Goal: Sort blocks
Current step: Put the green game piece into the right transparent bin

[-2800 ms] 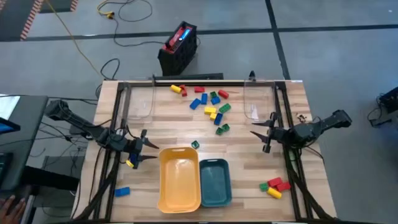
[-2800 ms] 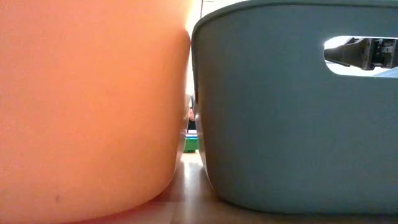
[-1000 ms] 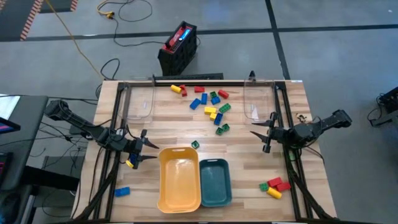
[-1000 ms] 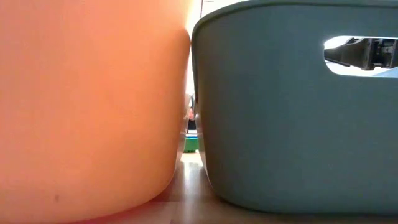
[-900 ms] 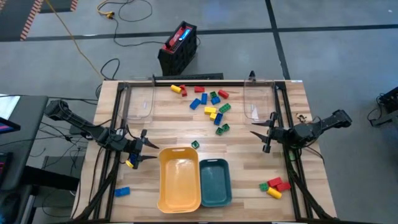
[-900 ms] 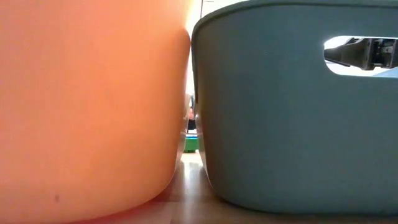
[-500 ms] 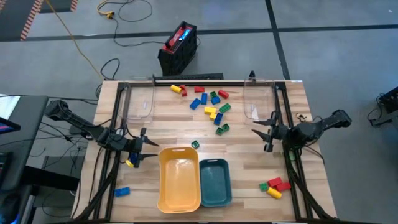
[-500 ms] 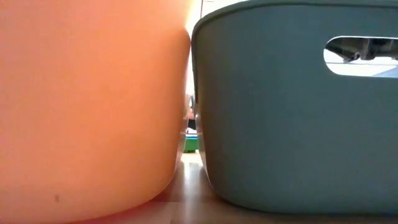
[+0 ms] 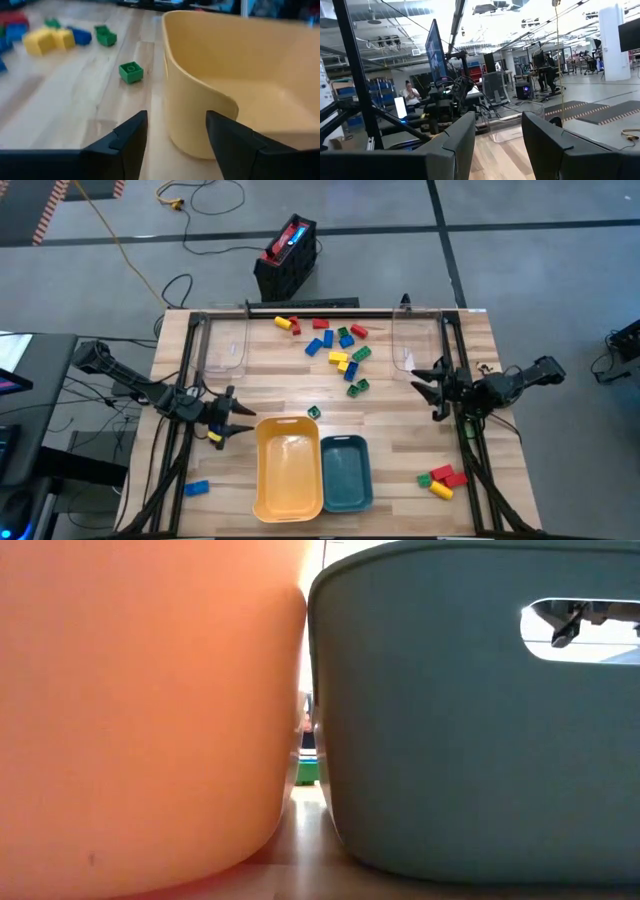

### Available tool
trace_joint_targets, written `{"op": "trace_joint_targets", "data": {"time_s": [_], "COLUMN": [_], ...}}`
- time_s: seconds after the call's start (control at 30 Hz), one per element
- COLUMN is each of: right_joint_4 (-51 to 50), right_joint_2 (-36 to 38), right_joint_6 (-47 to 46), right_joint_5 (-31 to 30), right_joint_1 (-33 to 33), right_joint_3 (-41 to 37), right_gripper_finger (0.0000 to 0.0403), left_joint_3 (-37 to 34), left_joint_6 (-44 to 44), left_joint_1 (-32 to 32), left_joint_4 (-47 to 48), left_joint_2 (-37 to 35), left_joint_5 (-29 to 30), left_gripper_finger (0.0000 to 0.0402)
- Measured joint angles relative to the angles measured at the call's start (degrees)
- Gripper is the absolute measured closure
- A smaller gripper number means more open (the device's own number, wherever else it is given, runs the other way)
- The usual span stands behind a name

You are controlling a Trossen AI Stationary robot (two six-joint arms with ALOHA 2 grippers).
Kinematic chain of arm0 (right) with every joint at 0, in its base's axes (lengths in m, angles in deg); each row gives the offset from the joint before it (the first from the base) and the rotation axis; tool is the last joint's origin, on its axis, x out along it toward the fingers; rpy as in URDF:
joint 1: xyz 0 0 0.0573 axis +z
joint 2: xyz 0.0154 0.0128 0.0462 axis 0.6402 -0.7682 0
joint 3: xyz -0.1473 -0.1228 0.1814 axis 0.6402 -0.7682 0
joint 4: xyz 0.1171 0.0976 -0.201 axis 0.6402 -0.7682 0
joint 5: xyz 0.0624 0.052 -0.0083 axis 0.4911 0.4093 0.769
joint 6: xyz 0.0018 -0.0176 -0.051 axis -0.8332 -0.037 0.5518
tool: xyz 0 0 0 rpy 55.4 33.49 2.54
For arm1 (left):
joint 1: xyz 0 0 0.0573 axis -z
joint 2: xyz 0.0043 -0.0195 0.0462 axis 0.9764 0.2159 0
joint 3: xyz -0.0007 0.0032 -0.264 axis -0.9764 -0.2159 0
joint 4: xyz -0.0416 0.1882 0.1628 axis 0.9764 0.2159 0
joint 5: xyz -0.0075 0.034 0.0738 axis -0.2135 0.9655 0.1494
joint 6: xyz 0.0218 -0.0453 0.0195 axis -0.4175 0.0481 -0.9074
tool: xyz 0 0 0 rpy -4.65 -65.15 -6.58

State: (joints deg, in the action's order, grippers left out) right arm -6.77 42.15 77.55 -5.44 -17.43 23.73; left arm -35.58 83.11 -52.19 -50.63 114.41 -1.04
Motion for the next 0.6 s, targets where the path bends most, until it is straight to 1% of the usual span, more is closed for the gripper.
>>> {"op": "trace_joint_targets", "data": {"time_s": [0.17, 0.23, 0.3, 0.43, 0.6], "right_joint_4": [-0.2, 0.2, -0.3, -5.2, -12.4], "right_joint_2": [0.0, 0.0, 0.0, 0.0, -2.2], "right_joint_6": [0.1, 0.2, 0.5, 2.6, 2.1], "right_joint_5": [0.0, 0.0, 0.0, 1.9, 2.8], "right_joint_1": [-0.3, -0.9, -1.2, -0.7, -0.6], "right_joint_3": [0.0, 0.0, 0.1, 0.2, 3.9], "right_gripper_finger": [0.0223, 0.0223, 0.0223, 0.0223, 0.0223], "left_joint_3": [0.0, 0.0, 0.0, 0.0, 0.0], "left_joint_6": [8.2, 9.9, 10.5, 9.9, 9.4], "left_joint_1": [0.0, 0.0, 0.0, 0.0, 0.0], "left_joint_4": [0.0, 0.0, 0.0, 0.0, -0.9], "left_joint_2": [0.0, 0.0, 0.0, 0.0, 0.0], "left_joint_5": [0.0, 0.0, 0.0, 1.2, 3.2], "left_gripper_finger": [0.0203, 0.0203, 0.0203, 0.0203, 0.0203]}}
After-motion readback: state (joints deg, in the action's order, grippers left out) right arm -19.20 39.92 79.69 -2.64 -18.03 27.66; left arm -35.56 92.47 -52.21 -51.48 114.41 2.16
